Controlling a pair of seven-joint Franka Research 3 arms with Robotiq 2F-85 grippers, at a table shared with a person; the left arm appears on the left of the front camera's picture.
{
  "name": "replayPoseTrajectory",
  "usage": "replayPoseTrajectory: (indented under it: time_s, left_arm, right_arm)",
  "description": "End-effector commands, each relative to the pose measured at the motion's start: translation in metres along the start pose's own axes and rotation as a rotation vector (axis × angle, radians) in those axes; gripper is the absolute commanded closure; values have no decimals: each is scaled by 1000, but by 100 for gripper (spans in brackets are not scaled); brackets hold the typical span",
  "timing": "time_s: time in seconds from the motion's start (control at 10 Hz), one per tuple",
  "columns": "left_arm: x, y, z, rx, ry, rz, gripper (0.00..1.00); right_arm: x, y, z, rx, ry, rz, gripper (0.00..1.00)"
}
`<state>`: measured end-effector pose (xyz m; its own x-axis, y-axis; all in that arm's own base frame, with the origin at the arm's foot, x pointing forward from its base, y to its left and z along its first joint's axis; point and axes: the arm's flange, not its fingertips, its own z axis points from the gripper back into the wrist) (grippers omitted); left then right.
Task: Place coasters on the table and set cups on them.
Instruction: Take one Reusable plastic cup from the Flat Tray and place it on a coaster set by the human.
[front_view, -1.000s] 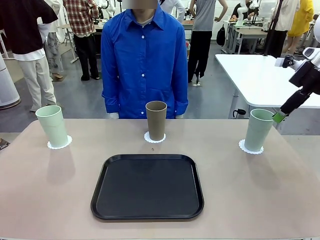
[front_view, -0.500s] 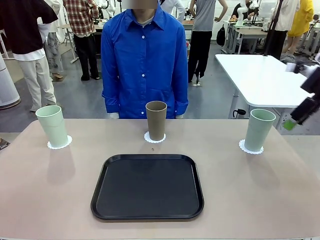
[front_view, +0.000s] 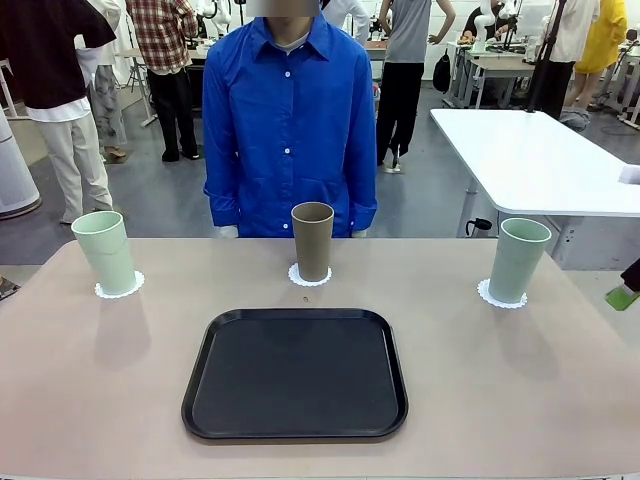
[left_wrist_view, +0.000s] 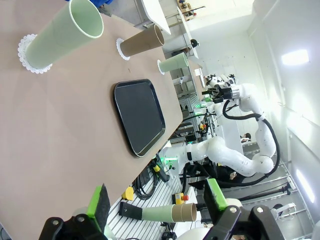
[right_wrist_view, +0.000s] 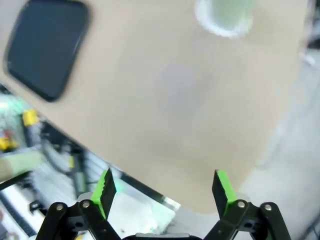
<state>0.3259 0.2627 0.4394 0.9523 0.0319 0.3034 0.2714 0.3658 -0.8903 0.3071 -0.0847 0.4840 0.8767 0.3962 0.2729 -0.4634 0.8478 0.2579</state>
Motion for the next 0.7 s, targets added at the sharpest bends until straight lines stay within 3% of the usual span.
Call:
replayPoseTrajectory:
  time_s: [0.0, 0.1, 0.4, 0.5, 0.6]
  left_arm:
    - [0, -2, 0, 1, -14, 3, 0]
    - [0, -2, 0, 1, -14, 3, 0]
    - [0, -2, 0, 1, -14, 3, 0]
    - [0, -2, 0, 1, -14, 3, 0]
    - [0, -2, 0, 1, -14, 3, 0]
  right_arm:
    - [-29, -75, 54, 570, -332, 92, 0]
    - [-45, -98, 75, 697, -459, 131, 0]
    - [-80, -173, 116, 922, -651, 91, 0]
    - [-81, -189, 112, 1016, -641, 96, 0]
    - [-83, -205, 103, 1094, -558, 46, 0]
